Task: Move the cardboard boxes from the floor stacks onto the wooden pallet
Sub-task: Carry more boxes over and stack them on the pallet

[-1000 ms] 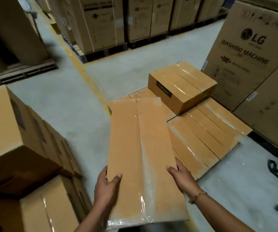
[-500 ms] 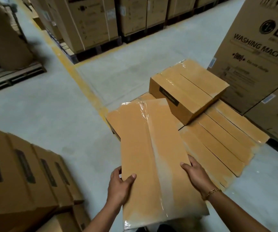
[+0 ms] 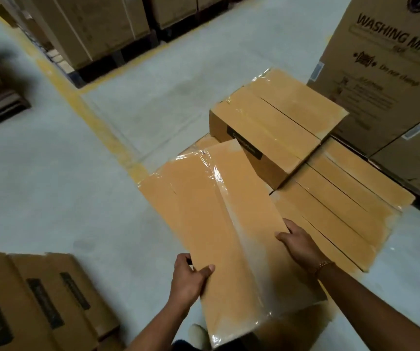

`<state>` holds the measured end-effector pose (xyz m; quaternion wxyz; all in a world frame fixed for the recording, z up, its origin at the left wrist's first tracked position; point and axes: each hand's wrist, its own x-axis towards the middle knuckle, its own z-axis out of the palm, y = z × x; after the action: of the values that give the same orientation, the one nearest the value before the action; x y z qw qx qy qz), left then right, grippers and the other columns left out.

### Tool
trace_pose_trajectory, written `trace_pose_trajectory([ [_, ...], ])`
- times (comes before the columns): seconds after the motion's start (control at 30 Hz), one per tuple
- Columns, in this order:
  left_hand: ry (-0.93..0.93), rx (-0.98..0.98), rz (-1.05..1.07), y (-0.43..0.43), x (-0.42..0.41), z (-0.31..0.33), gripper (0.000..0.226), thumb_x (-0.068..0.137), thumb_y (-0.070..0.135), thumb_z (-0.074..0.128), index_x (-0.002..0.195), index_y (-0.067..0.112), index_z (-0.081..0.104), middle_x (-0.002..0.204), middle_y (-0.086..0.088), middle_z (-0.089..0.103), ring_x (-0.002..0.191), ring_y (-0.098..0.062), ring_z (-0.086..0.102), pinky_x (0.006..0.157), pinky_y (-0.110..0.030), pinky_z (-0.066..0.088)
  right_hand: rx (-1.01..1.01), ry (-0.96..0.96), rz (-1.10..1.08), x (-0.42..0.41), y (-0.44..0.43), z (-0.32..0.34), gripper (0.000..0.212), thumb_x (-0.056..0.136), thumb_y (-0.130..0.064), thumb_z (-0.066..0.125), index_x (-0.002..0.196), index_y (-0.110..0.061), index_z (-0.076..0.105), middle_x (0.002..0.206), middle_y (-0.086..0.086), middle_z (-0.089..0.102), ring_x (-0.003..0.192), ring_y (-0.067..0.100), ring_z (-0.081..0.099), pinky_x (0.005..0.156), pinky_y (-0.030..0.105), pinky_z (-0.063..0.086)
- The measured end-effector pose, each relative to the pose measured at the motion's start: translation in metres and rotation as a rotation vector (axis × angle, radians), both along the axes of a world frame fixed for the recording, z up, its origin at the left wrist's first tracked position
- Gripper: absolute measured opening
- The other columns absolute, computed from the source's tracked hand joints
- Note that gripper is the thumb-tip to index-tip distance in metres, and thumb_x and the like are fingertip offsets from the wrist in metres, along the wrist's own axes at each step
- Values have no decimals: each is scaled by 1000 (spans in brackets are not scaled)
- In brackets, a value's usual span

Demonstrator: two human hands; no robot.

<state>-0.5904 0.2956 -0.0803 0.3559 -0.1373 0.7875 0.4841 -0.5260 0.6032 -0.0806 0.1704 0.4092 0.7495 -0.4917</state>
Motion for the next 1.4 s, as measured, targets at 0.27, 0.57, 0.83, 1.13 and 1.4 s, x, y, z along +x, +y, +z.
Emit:
trace_pose_trajectory([
  [0.27, -70, -55, -31, 71, -51, -60, 68, 55, 49, 86, 105, 22, 47, 110, -4, 62, 100, -23, 65, 89, -52, 57, 88, -119, 17, -72, 59, -32, 62, 95, -22, 67, 152, -17, 46, 154, 10, 48, 139, 32, 45, 114, 42, 39],
  [0.57, -97, -80, -17, 136, -86, -140, 52, 75, 28, 90, 98, 23, 44, 100, -1, 63, 91, -17, 65, 89, -46, 56, 137, -116, 83, -147, 118, -104, 56, 92, -13, 65, 147, -18, 53, 141, 12, 61, 125, 33, 56, 103, 38, 47],
  [0.83, -60, -81, 12, 144, -114, -166, 56, 78, 27, 88, 113, 16, 46, 105, 3, 60, 96, -15, 62, 90, -39, 55, 173, -74, 119, -184, 122, -133, 55, 92, -10, 60, 146, -23, 54, 139, 10, 61, 121, 32, 56, 97, 37, 47],
  [1.13, -39, -71, 10, 140, -160, -171, 60, 78, 32, 88, 119, 18, 45, 113, 0, 57, 103, -19, 61, 84, -33, 55, 204, -5, 100, -236, 115, -128, 48, 92, -4, 57, 135, -26, 63, 125, -2, 63, 111, 19, 57, 88, 29, 43],
  [1.4, -22, -58, 9, 144, -190, -163, 65, 82, 35, 84, 128, 18, 41, 120, 0, 51, 104, -15, 54, 74, -22, 49, 198, 60, 82, -271, 114, -119, 43, 94, -3, 57, 127, -29, 63, 116, -3, 66, 102, 19, 61, 83, 32, 48],
])
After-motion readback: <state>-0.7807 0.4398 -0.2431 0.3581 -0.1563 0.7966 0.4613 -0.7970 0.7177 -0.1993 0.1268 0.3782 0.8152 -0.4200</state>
